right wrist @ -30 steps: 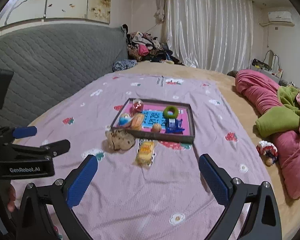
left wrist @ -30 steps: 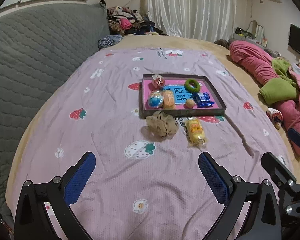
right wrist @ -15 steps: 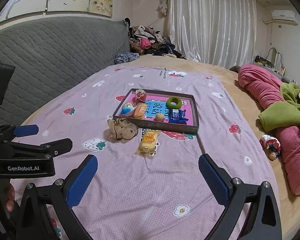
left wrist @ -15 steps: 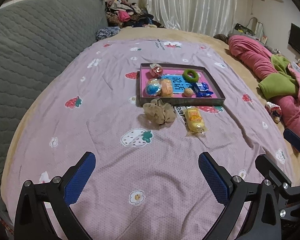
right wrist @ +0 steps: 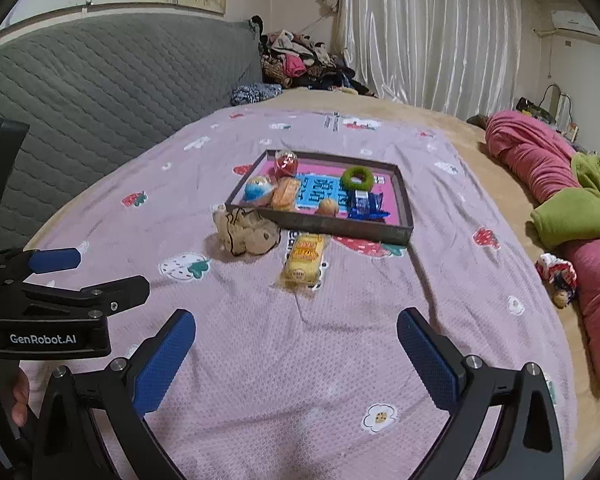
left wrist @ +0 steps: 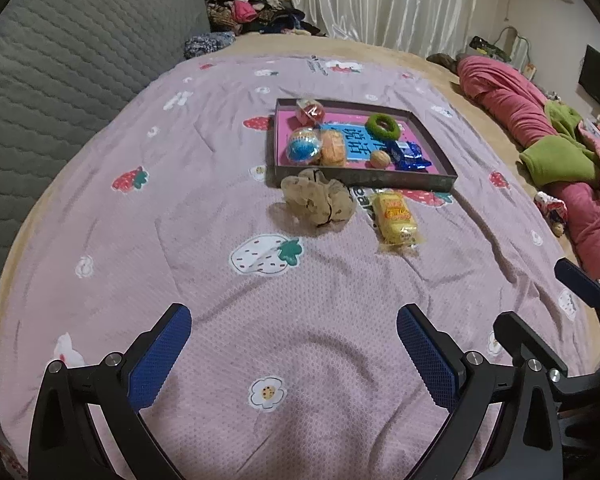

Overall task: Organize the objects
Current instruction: 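Approach the beige mesh scrunchie with the left gripper while the right approaches the yellow cake pack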

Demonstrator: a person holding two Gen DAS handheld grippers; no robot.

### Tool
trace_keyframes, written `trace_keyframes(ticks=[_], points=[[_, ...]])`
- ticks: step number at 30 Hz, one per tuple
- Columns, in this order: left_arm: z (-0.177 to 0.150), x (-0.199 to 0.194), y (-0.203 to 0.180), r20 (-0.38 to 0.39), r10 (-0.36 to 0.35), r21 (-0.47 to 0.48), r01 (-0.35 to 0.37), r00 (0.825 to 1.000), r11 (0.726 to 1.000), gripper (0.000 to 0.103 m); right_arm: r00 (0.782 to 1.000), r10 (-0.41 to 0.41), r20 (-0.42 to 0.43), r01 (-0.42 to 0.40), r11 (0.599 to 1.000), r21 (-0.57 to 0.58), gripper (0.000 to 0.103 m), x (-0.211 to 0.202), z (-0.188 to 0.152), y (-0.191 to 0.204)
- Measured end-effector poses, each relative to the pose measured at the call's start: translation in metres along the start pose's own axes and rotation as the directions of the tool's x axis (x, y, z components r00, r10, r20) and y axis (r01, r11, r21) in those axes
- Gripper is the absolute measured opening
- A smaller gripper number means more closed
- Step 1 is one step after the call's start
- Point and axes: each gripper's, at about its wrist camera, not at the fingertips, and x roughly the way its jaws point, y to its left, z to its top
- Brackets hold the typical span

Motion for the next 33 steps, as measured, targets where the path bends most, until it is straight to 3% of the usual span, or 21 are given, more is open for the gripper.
trace_keyframes(ticks=[33], points=[[0.015, 0.079, 0.006, -0.072, 0.004, -0.017, -0.005, 0.997, 1.0, 0.102, 0.995, 0.022, -0.094, -0.019, 0.999, 0.032, 0.102, 0.087, -0.004, -0.01]])
